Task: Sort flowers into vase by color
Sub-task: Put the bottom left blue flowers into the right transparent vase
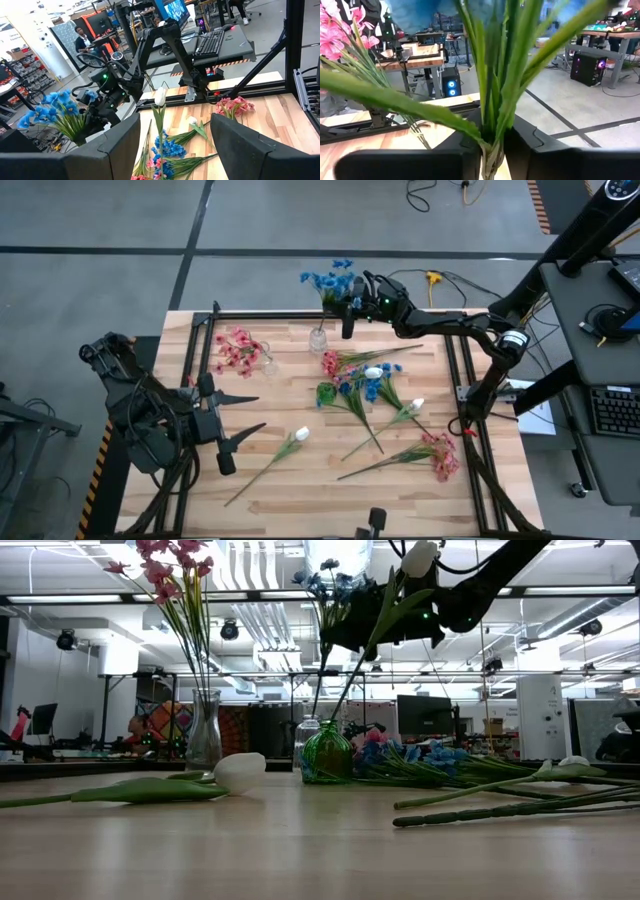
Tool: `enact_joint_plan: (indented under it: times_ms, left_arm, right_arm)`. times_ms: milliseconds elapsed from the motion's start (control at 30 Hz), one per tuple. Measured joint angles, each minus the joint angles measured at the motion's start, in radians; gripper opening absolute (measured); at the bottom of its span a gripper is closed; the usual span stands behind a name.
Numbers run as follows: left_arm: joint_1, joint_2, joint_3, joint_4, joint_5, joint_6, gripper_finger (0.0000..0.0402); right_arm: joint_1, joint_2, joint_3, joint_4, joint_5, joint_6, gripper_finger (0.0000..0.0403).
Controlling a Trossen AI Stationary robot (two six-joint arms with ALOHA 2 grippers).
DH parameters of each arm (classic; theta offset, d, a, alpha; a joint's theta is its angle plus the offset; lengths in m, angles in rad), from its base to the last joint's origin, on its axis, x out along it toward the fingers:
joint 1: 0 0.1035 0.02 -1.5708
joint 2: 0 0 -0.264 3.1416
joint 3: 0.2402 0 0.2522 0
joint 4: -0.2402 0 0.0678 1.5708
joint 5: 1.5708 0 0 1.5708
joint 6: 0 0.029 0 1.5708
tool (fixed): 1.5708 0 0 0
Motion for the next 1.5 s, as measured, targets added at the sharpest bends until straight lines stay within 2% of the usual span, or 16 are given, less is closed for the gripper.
enact_joint_plan:
  times_ms: [367,833,967,1167,1500]
  left_arm:
    - [0.0,0.0,0.0,0.001,0.0,-0.005,0.0223]
    - [0.0,0.001,0.0,0.001,0.0,-0.007,0.0223]
    - [0.0,0.008,0.0,0.001,0.001,-0.007,0.0223]
    - [0.0,0.027,-0.001,-0.003,0.0,-0.007,0.0223]
    - [0.0,0.031,-0.002,-0.019,-0.027,-0.008,0.0223]
  right_arm:
    - [0.0,-0.002,0.0,-0.029,0.0,0.016,0.0149]
    - [0.0,-0.085,0.0,-0.244,0.001,-0.002,0.0241]
    - [0.0,-0.101,0.001,-0.282,0.034,-0.002,0.0265]
    - [0.0,-0.117,0.03,-0.357,0.062,-0.002,0.029]
    - [0.0,-0.117,0.153,-0.624,0.106,-0.026,0.0311]
